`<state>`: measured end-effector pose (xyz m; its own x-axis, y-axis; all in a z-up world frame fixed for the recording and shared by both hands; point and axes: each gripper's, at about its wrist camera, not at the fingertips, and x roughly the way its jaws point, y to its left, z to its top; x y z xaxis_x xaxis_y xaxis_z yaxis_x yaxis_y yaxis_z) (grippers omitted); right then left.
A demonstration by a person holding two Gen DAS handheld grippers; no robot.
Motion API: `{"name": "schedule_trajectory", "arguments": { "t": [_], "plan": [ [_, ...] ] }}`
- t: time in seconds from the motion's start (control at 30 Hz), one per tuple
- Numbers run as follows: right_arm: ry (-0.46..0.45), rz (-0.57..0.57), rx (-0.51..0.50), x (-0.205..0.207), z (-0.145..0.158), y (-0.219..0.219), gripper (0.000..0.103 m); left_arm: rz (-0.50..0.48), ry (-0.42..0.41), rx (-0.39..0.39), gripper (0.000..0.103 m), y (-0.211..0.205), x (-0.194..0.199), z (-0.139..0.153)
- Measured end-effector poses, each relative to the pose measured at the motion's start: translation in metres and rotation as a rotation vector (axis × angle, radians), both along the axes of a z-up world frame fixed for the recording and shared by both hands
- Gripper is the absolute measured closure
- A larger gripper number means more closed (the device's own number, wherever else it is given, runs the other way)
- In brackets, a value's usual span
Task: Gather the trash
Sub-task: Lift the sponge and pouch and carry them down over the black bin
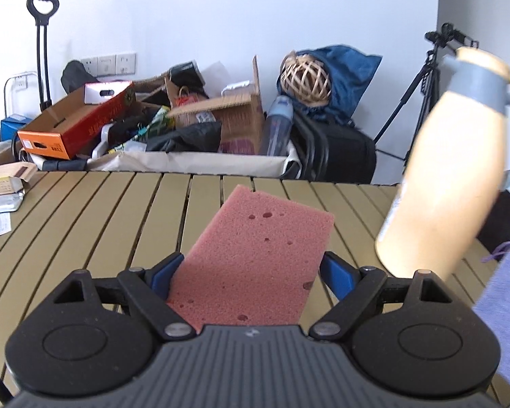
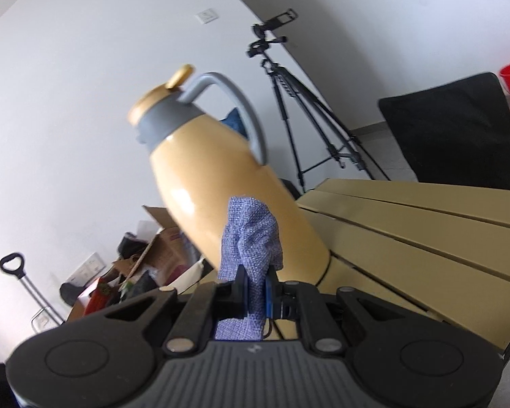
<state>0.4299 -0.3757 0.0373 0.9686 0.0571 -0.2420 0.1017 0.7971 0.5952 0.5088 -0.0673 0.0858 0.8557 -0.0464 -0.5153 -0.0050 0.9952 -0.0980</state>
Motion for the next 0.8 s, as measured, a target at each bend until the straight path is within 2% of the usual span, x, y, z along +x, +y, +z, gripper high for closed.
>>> {"name": "schedule_trajectory", "arguments": {
  "t": [0.47,0.8],
  "plan": [
    [-0.060,0.146,-0.050,-0.038,0.017,0.032,0.094,0.018,-0.075,-0.022,0.016,0.012,-0.100,0.018],
    [-0.096,0.234,-0.129,-0.078,0.024,0.068,0.094,0.029,-0.099,-0.030,0.016,0.026,-0.165,0.017]
  ]
}}
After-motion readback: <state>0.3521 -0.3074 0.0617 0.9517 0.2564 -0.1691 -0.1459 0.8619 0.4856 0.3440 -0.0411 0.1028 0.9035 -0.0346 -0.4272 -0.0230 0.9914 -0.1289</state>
